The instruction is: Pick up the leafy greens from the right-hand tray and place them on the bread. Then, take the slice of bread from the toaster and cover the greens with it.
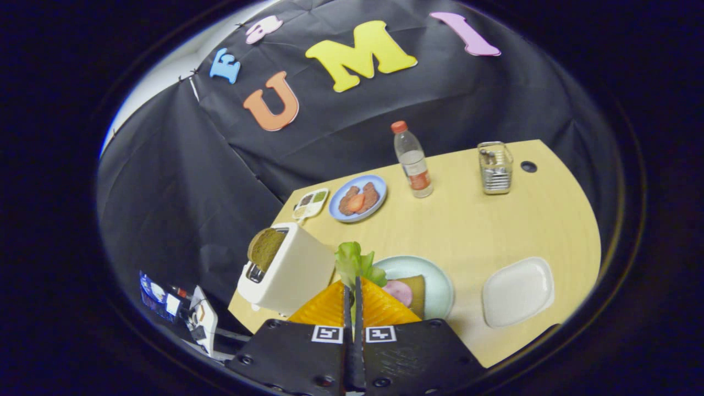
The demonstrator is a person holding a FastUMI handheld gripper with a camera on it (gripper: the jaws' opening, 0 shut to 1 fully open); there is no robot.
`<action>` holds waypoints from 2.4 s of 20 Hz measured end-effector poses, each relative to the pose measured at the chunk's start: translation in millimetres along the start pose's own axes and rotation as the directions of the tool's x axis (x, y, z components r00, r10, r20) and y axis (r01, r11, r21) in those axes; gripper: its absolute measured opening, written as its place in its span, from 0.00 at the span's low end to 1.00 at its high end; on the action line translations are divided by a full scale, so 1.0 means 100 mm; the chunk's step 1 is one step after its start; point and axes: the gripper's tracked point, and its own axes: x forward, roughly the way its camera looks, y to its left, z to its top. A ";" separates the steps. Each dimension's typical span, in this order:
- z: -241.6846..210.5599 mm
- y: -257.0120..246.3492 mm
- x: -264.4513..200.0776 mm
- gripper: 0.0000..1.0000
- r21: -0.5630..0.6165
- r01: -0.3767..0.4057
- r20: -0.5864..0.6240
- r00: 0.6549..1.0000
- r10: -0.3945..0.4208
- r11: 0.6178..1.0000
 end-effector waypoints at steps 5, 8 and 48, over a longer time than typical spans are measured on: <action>-0.27 0.28 0.33 0.00 0.065 -0.046 -0.063 0.997 0.050 0.997; -0.39 0.05 0.44 0.00 0.050 0.005 -0.094 0.996 0.000 0.999; 0.29 1.54 -0.06 0.97 -0.295 0.280 0.347 0.922 -0.171 0.914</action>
